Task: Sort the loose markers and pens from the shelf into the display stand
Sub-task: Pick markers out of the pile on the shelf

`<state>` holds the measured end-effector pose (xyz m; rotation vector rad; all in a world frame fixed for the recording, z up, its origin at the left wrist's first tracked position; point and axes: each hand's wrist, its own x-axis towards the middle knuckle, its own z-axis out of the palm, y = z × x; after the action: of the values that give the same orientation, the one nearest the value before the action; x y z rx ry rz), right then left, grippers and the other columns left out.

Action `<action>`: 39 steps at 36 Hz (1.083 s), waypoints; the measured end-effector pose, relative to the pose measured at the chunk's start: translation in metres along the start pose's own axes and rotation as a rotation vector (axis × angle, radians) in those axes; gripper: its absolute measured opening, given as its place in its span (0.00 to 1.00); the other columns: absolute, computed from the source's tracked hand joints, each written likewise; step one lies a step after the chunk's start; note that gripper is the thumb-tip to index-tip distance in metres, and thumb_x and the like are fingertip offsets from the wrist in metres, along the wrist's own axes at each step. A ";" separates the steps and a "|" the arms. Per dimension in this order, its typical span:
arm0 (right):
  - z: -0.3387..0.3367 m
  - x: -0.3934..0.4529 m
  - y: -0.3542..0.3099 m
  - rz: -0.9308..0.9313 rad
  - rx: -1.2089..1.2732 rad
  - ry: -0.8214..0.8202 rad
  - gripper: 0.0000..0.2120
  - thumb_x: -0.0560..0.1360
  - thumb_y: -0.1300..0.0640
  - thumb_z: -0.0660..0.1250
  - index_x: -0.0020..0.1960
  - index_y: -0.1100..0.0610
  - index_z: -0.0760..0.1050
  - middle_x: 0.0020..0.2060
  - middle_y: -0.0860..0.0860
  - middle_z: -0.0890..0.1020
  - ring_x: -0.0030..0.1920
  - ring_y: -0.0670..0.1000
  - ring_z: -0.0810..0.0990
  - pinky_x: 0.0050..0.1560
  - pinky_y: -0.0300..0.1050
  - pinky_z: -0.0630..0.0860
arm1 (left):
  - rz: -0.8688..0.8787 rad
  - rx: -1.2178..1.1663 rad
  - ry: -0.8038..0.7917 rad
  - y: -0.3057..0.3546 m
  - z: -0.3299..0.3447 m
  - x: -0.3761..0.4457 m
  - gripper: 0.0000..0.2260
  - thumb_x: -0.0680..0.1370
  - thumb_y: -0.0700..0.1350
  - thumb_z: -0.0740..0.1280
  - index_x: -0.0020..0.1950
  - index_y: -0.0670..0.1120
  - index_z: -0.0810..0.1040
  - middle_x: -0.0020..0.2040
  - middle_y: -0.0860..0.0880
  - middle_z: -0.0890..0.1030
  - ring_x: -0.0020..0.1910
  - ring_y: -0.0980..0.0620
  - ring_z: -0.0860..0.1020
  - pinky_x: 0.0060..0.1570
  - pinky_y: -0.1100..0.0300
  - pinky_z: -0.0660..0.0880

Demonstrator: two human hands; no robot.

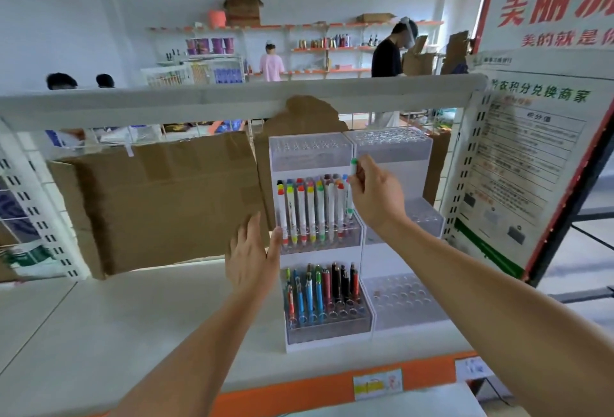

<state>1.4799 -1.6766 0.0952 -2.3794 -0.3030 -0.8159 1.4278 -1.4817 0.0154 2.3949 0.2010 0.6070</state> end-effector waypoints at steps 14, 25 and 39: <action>0.021 -0.014 0.017 0.142 -0.072 -0.168 0.05 0.80 0.60 0.57 0.45 0.58 0.65 0.34 0.51 0.72 0.33 0.53 0.70 0.27 0.41 0.61 | -0.037 -0.010 -0.024 -0.007 0.004 -0.004 0.34 0.73 0.64 0.44 0.76 0.50 0.57 0.75 0.48 0.63 0.74 0.47 0.59 0.71 0.49 0.57; 0.015 -0.024 0.012 0.209 -0.134 -0.177 0.12 0.78 0.56 0.64 0.60 0.56 0.68 0.53 0.53 0.78 0.50 0.55 0.77 0.44 0.50 0.77 | -0.013 0.078 -0.029 -0.013 -0.009 -0.015 0.31 0.78 0.63 0.45 0.76 0.48 0.58 0.74 0.47 0.64 0.73 0.46 0.61 0.71 0.49 0.57; 0.028 -0.083 -0.066 -0.309 -0.156 -0.249 0.19 0.81 0.50 0.56 0.70 0.53 0.66 0.66 0.49 0.73 0.67 0.50 0.70 0.65 0.47 0.66 | -0.144 0.253 -0.055 -0.064 -0.055 -0.064 0.32 0.78 0.64 0.46 0.78 0.48 0.53 0.78 0.48 0.54 0.77 0.48 0.51 0.73 0.51 0.49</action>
<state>1.4026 -1.6086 0.0573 -2.6242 -0.7476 -0.6979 1.3460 -1.4201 -0.0117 2.6073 0.4461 0.4710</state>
